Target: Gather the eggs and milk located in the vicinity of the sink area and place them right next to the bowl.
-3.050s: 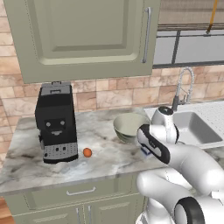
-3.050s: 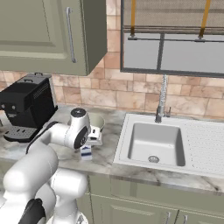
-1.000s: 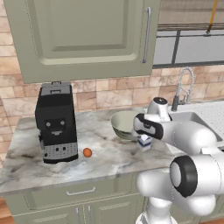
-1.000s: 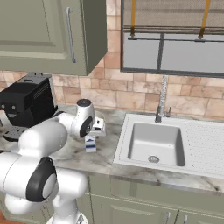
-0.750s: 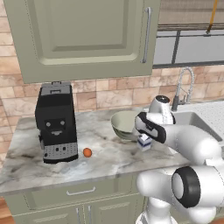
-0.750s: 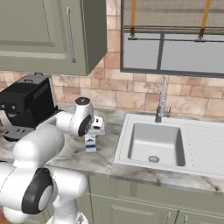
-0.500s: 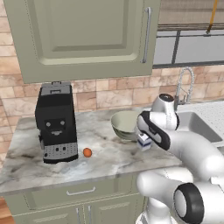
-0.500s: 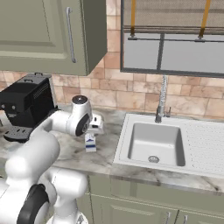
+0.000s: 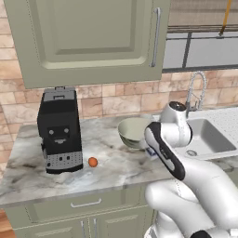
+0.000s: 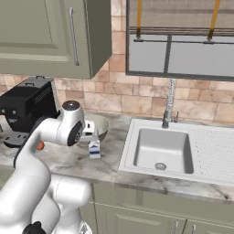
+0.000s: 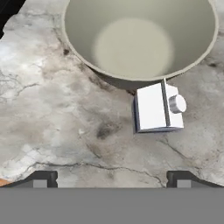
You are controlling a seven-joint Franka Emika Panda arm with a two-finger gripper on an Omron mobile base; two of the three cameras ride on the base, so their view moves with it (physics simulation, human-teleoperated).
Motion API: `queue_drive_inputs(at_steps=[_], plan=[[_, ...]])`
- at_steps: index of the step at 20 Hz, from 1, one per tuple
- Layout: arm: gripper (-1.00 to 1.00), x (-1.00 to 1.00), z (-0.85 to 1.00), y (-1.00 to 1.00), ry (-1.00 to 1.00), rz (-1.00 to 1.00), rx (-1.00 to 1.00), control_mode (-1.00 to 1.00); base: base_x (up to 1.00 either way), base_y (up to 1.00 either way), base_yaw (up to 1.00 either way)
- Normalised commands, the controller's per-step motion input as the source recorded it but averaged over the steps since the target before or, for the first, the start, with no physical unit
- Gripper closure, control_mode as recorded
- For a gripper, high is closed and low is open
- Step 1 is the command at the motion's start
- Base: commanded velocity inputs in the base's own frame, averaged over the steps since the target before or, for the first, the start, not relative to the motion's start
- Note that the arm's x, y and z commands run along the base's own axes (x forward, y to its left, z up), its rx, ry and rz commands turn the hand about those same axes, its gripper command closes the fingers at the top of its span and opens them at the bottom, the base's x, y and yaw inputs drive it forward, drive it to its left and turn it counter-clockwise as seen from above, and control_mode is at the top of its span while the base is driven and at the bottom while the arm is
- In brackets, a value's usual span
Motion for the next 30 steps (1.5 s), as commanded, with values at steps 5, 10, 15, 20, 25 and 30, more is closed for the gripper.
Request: queue_drive_inputs(at_steps=[5, 10, 15, 20, 25, 30], plan=[[-1.00, -0.26, 0.00, 0.59, 0.00, 0.17, 0.00, -1.00, 0.00, 0.00, 0.00], [-1.00, -0.21, 0.00, 0.67, 0.00, 0.20, 0.00, -1.00, 0.00, 0.00, 0.00], [-1.00, -0.12, 0.00, 0.62, 0.00, 0.18, 0.00, -1.00, 0.00, 0.00, 0.00], [-1.00, 0.00, 0.00, 0.58, 0.01, 0.15, 0.00, -1.00, 0.00, 0.00, 0.00], [-1.00, 0.00, 0.00, 0.54, 0.07, 0.14, 0.00, -1.00, 0.00, 0.00, 0.00], [-1.00, 0.01, 0.00, 0.43, 0.15, 0.12, 0.00, -1.00, 0.00, 0.00, 0.00]])
